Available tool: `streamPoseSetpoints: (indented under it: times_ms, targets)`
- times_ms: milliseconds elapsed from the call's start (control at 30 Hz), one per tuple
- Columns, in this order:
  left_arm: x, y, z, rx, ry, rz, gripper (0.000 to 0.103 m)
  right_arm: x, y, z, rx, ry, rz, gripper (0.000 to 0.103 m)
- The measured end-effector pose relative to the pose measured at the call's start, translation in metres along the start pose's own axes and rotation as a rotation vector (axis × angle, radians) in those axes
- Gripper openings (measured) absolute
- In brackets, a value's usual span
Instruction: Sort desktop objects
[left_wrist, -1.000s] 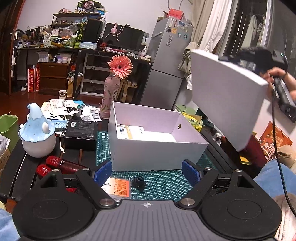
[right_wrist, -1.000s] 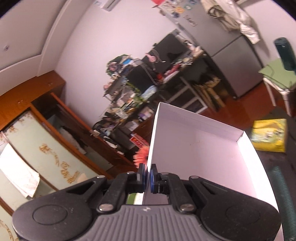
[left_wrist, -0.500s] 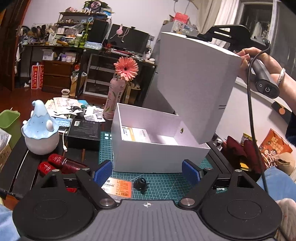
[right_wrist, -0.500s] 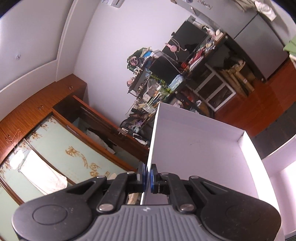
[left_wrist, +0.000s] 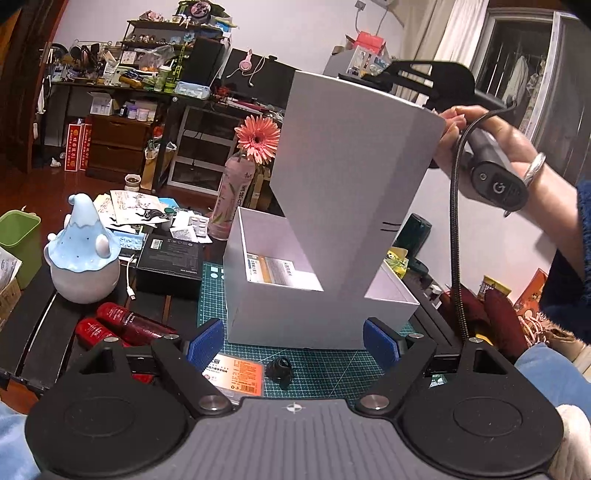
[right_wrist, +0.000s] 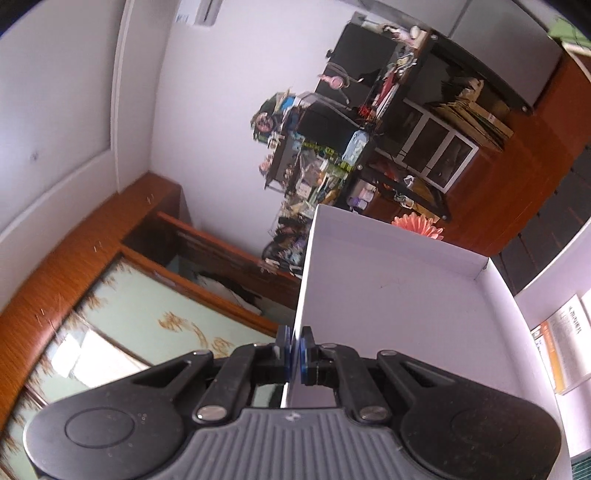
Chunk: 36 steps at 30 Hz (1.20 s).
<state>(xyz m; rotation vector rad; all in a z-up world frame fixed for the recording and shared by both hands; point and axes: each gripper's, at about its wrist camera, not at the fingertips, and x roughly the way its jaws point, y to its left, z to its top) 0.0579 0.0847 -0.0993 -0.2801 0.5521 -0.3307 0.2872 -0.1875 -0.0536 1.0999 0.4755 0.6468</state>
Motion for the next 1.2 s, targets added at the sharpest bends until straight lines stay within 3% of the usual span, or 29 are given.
streamPoseSetpoints:
  times_ms: [367,667,1000,1200]
  targets:
    - [0.0,0.0,0.0,0.005,0.005,0.003,0.083,-0.02,-0.057,0.006,0.152,-0.113,0.038,0.004]
    - [0.003,-0.003,0.001,0.013,0.01,0.008,0.083,-0.029,-0.054,0.019,0.09,-0.09,-0.006,0.006]
    - [0.021,-0.018,0.009,0.077,-0.031,-0.026,0.083,-0.027,-0.035,0.035,0.003,-0.007,-0.06,0.008]
    - [0.036,-0.055,0.014,0.288,-0.127,-0.068,0.082,-0.035,-0.031,0.041,-0.009,0.011,-0.073,0.009]
